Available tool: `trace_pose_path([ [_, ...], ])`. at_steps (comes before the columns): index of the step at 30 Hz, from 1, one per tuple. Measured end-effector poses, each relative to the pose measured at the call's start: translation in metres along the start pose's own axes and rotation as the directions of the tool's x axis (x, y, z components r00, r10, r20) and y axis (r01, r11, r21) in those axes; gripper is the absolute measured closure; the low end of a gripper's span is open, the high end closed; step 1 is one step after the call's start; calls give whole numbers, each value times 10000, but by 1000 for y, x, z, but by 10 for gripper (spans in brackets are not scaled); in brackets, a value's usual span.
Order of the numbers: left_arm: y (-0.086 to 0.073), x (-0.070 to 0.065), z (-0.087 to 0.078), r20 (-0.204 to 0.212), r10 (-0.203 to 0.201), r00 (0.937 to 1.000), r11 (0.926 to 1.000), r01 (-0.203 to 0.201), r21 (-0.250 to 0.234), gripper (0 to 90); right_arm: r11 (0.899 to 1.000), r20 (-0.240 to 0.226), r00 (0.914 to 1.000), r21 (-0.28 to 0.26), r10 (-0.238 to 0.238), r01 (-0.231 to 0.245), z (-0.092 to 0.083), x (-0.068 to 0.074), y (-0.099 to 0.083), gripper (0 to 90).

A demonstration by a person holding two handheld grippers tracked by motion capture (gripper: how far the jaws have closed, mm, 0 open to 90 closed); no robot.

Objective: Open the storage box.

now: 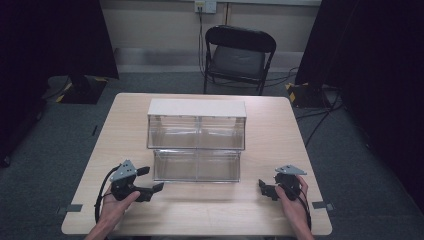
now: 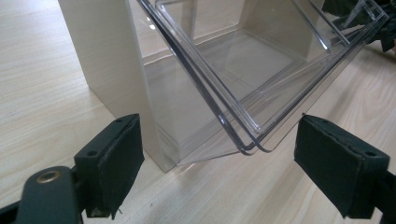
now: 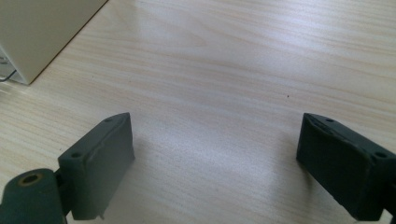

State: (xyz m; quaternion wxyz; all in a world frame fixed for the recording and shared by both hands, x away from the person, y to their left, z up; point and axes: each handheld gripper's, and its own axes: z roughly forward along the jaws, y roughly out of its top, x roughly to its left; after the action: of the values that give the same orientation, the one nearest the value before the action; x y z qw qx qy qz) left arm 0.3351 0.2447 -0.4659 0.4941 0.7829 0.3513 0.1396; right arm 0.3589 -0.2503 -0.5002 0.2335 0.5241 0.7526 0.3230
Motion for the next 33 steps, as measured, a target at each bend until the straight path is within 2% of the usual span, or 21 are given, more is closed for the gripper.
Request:
trace_pose_path([
  [5,3,-2,-3,31,202,9998,9998,-202,-58,152,10000,0,10000,2,4,-4,0,0,0,103],
  [11,7,-3,-4,-169,-18,9999,9991,11,-426,158,10000,-1,10000,0,-4,4,0,0,0,103],
  [18,7,-3,-4,-152,-29,9999,9990,22,-443,157,10000,-2,10000,1,3,-3,0,0,0,103],
  [24,12,-6,0,-36,191,9998,9991,-192,-371,153,10000,-1,10000,0,-3,3,0,0,0,103],
  [32,13,-6,3,23,202,9998,9997,-202,-135,150,10000,1,10000,2,3,-3,0,0,0,103],
  [33,13,-6,3,41,108,9999,9998,-107,-160,150,10000,-2,10000,-1,-2,2,0,0,0,103],
])
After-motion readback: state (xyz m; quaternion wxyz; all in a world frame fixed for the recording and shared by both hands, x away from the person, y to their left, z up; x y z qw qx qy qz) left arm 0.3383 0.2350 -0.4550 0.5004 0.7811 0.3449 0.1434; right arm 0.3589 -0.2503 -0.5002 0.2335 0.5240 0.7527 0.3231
